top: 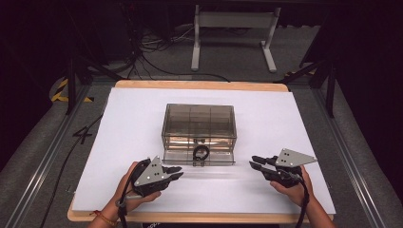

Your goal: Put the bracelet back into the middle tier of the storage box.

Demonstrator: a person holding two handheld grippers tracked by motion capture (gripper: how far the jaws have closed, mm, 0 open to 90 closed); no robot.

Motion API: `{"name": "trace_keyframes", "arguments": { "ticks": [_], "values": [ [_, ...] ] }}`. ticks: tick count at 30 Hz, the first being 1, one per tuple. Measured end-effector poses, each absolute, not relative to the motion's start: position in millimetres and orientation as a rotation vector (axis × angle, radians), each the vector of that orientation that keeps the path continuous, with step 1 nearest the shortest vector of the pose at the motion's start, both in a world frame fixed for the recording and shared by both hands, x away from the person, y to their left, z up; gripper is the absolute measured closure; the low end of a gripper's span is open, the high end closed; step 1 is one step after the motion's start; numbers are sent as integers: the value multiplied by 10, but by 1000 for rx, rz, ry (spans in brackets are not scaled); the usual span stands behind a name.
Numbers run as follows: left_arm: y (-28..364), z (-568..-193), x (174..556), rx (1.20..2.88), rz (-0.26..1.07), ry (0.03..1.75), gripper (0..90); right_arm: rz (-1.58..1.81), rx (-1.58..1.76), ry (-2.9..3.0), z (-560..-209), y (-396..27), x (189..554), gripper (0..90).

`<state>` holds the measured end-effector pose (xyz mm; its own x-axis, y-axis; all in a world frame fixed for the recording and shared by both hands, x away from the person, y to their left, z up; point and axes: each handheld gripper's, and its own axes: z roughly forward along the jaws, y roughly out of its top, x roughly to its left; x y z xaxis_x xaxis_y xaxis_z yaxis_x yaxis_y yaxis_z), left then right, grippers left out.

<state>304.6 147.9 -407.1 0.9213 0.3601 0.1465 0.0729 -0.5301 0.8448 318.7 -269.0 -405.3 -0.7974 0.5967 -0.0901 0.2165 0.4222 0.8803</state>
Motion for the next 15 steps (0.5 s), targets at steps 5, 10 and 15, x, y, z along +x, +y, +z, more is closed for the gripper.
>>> {"name": "trace_keyframes", "arguments": {
  "ticks": [5,10,15],
  "values": [
    [1438,-4198,3062,2122,338,363,654,1358,685,2265,-3966,-2643,3223,687],
    [1428,-4236,3064,2140,310,372,549,1356,673,2266,-3916,-2621,3276,645],
    [1419,-4277,3079,2137,318,391,501,1328,647,2258,-3785,-2590,3376,632]
  ]
}}
